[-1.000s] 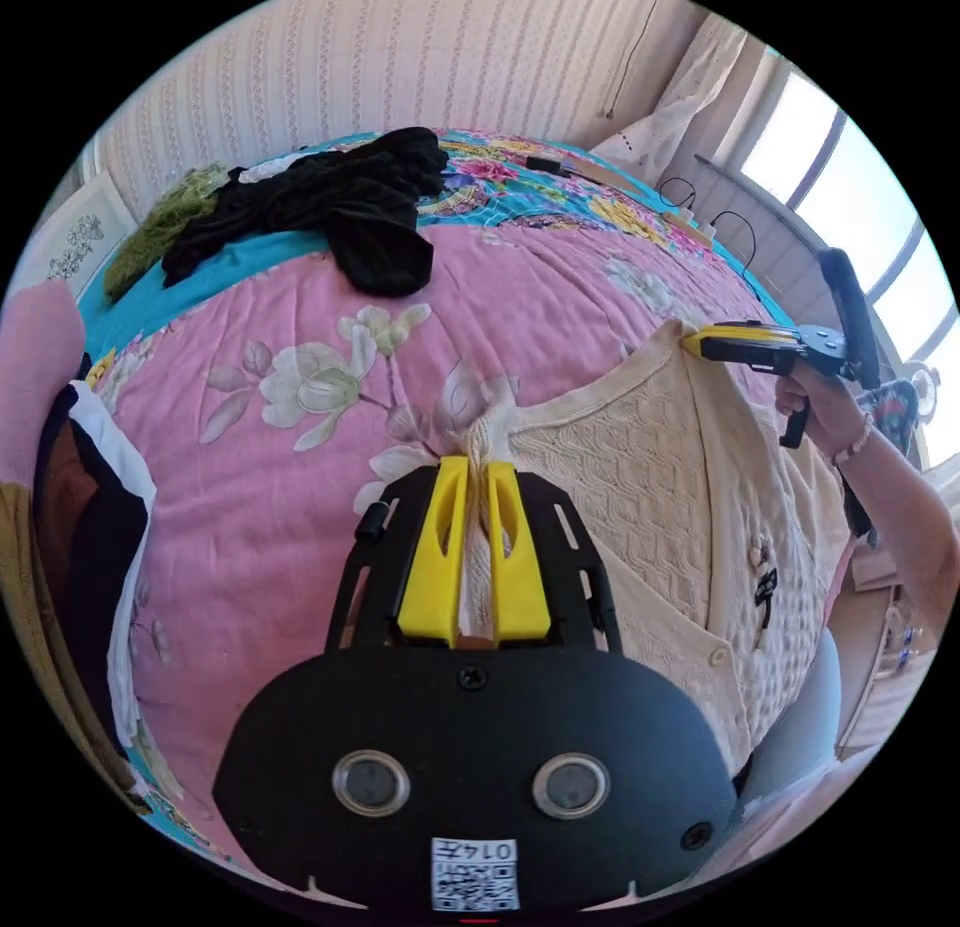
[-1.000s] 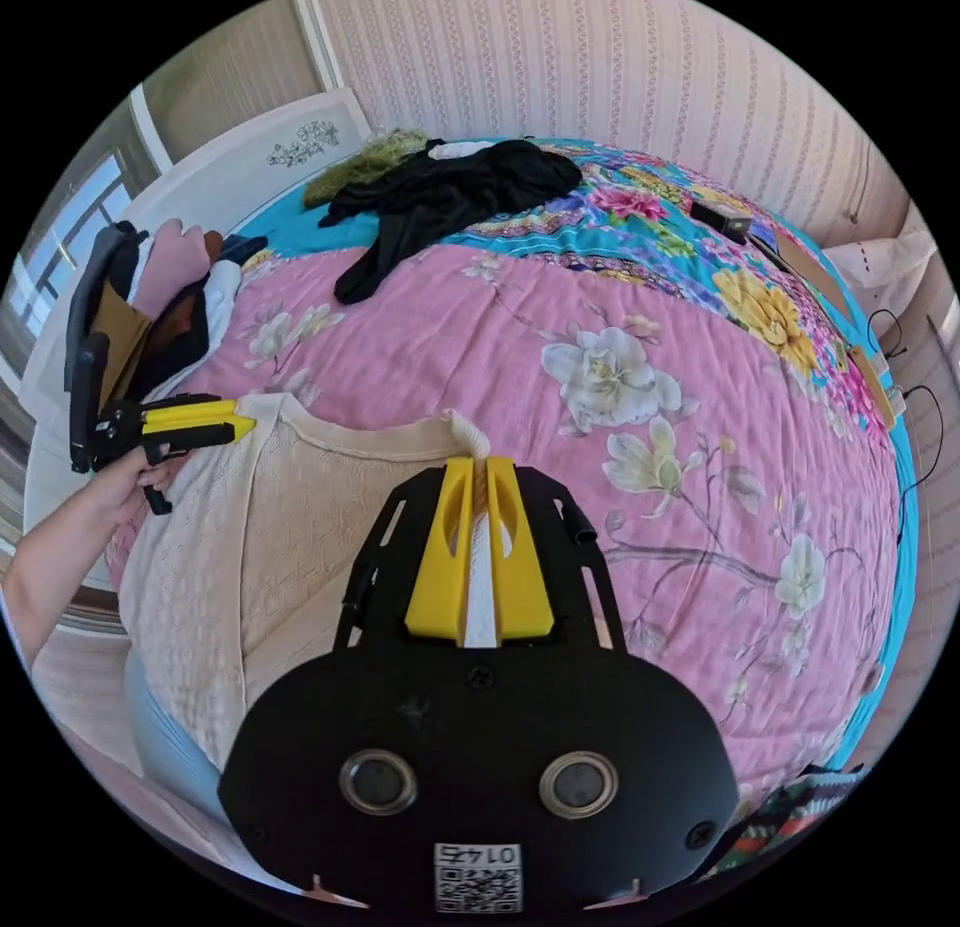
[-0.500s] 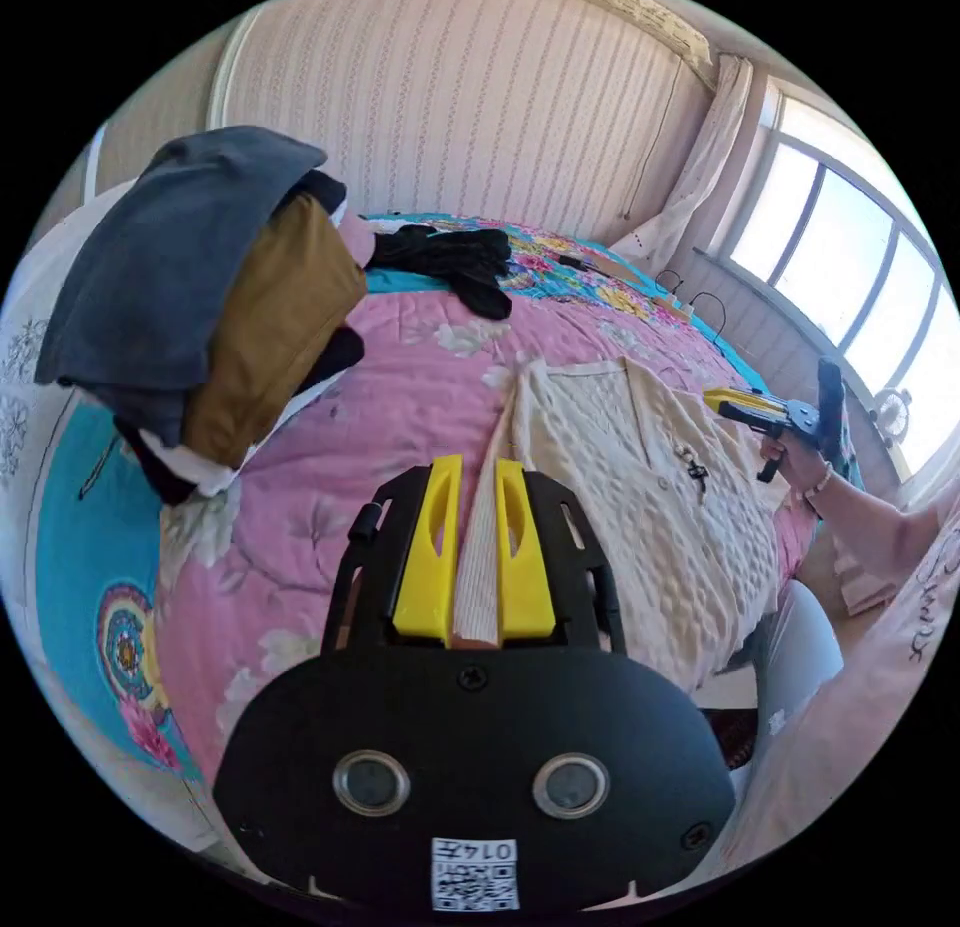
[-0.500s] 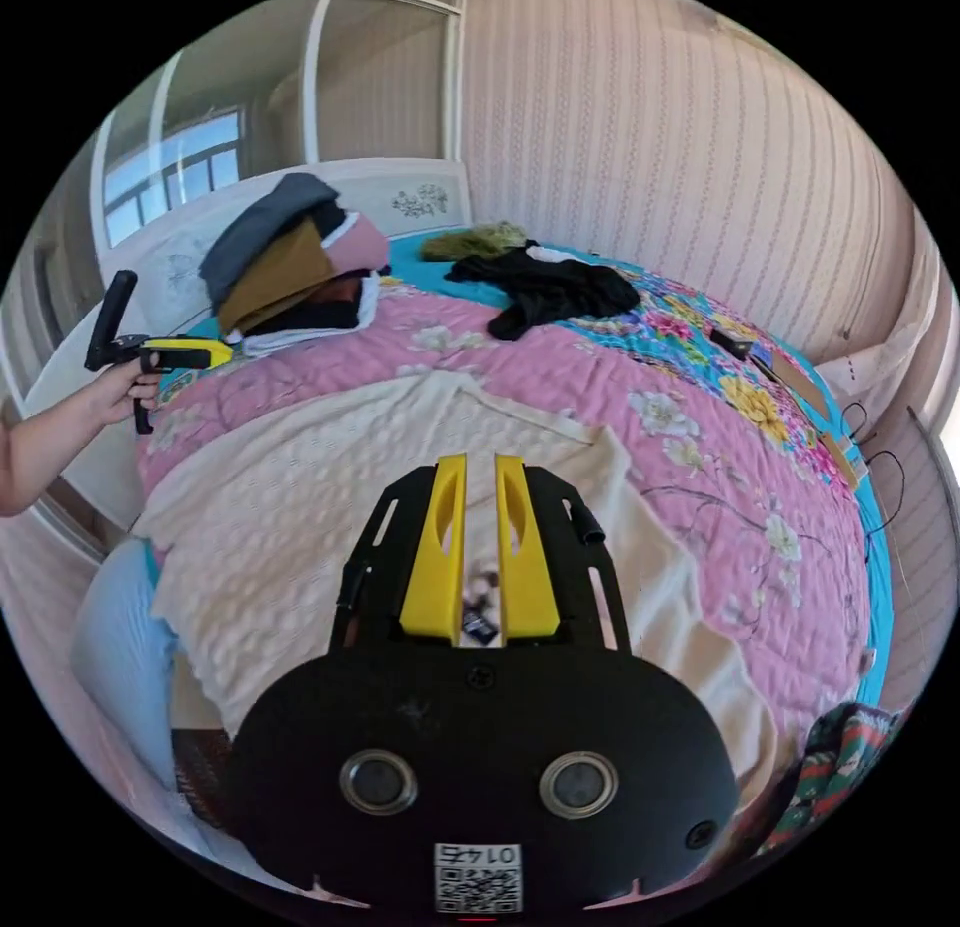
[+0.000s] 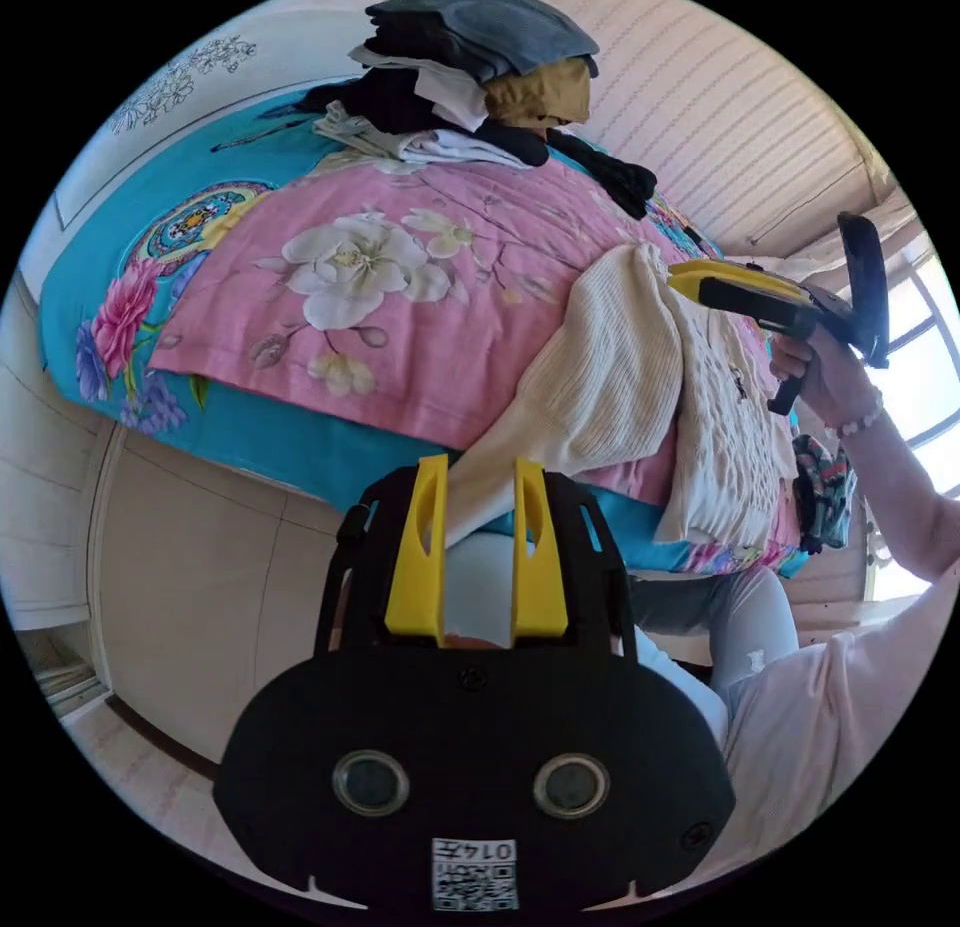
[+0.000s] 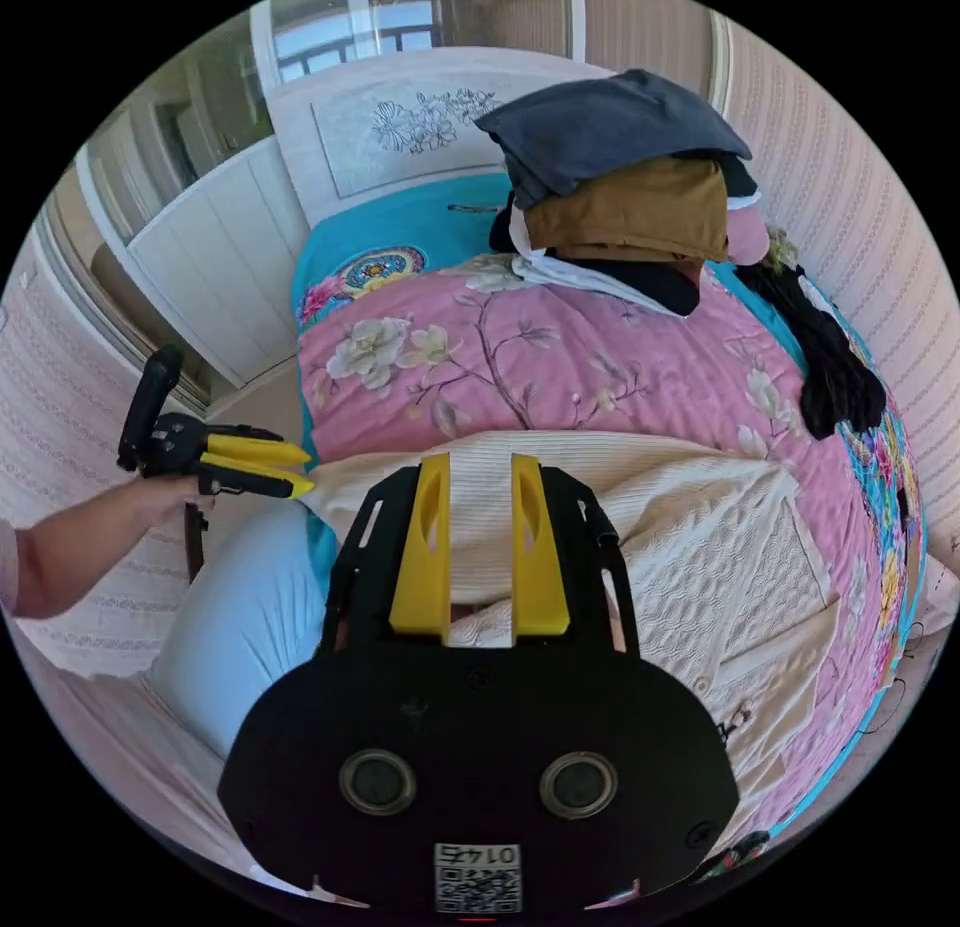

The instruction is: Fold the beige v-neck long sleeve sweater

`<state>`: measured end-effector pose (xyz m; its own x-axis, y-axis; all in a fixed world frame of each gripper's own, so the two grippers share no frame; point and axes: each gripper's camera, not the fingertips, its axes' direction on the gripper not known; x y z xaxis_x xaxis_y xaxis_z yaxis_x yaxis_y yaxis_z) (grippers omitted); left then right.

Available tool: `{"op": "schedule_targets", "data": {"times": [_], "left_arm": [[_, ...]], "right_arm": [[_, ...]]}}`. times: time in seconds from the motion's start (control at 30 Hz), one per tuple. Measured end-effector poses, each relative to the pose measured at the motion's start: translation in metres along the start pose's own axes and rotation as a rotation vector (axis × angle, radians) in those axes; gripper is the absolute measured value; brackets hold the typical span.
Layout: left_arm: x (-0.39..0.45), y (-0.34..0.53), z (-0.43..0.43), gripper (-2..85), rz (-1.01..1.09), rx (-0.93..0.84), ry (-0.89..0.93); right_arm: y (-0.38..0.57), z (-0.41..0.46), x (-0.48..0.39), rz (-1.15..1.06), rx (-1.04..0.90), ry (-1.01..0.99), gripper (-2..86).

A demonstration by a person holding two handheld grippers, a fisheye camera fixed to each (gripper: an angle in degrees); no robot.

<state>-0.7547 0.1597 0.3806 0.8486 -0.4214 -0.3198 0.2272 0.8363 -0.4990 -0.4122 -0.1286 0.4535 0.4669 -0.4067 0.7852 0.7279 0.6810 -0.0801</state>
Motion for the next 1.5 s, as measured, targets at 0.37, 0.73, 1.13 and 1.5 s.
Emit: {"op": "schedule_targets", "data": {"times": [0.37,0.73,1.13,1.5], "left_arm": [[-0.041,0.008,-0.056,-0.5,0.008,0.036,0.114],[-0.077,-0.071,-0.153,-0.6,0.071,0.186,-0.035],[-0.111,-0.04,-0.134,5.1,-0.061,0.218,-0.078],[-0.083,-0.018,-0.089,-0.7,-0.073,0.208,-0.085]], "right_arm": [[-0.048,0.084,-0.016,-0.034,-0.227,0.015,2.3],[-0.092,0.067,0.005,0.092,0.019,-0.087,1.0],[-0.02,0.056,-0.003,0.035,0.085,-0.117,5.7],[0.085,0.083,-0.041,0.081,-0.085,-0.067,7.2]]}}
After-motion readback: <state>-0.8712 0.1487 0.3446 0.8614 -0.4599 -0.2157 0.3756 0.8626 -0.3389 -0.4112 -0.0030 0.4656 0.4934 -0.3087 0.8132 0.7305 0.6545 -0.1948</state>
